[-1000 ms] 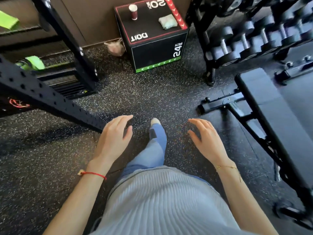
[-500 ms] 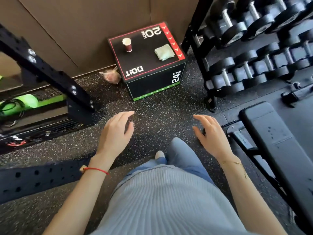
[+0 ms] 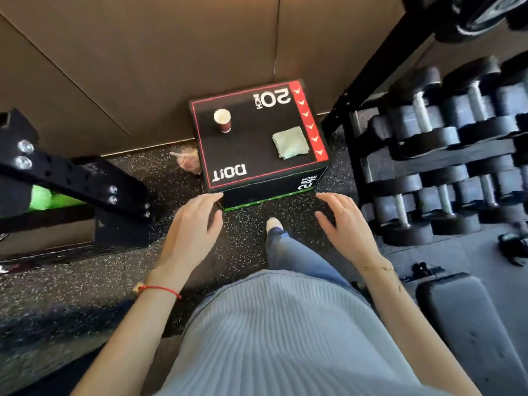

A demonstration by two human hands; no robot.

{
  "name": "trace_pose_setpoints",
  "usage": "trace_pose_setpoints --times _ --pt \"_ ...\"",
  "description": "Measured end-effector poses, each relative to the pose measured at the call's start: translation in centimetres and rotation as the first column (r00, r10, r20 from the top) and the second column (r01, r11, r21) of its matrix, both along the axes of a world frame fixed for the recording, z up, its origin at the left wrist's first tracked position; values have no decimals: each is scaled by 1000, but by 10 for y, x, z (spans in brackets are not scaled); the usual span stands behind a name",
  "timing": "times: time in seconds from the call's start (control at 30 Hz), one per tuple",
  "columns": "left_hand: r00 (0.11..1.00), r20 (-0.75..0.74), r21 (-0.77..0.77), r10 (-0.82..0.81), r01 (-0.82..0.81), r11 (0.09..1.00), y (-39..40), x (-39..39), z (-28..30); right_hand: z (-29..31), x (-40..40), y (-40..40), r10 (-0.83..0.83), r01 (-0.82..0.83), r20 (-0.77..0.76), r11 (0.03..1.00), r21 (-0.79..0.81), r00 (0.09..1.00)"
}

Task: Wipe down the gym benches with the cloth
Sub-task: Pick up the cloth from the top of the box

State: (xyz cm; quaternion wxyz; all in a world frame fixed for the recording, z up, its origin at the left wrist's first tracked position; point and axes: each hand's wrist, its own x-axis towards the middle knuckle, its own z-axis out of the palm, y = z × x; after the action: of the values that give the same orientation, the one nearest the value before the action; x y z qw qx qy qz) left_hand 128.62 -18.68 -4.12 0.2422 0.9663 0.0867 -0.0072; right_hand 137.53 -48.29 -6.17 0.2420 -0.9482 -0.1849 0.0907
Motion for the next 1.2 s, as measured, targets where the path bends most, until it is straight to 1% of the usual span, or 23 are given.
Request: trace_pose_setpoints --times 0.13,0.27,0.37,0.47,0.53,0.63,0.83,0.93,1.03,1.1,1.2 --pt "999 12 16 49 -49 999 0 88 4 1 100 10 46 -47 -9 999 -8 999" --pt "997 20 38 75 -76 996 1 160 -2 -11 174 22 71 -70 -16 998 4 997" --pt "997 9 41 83 -83 996 5 207 -18 -33 221 32 64 -63 -23 998 11 998" --pt "997 5 43 74 -74 996 10 246 -50 -67 262 44 44 -44 -48 999 -5 998" --pt "998 19 54 66 -66 996 14 277 -86 -104 294 53 16 -16 -70 1000 -8 997" --pt "999 -16 48 50 -50 998 12 305 -126 -145 326 60 -13 9 -96 999 -47 995" --pt "994 -98 70 42 -36 997 23 361 -288 -305 401 88 -11 -15 -173 988 -151 985" --pt "993 -112 110 22 -10 994 27 375 -360 -381 417 96 -4 -34 -171 976 -214 985" --pt "993 -118 117 12 2 993 30 384 -416 -438 420 107 -38 -17 -187 959 -284 982" --pt "993 -117 121 2 12 993 31 387 -441 -463 418 116 -75 30 -132 948 -317 988" --pt "994 -112 106 6 6 994 31 391 -461 -481 413 122 -126 124 11 953 -277 992"
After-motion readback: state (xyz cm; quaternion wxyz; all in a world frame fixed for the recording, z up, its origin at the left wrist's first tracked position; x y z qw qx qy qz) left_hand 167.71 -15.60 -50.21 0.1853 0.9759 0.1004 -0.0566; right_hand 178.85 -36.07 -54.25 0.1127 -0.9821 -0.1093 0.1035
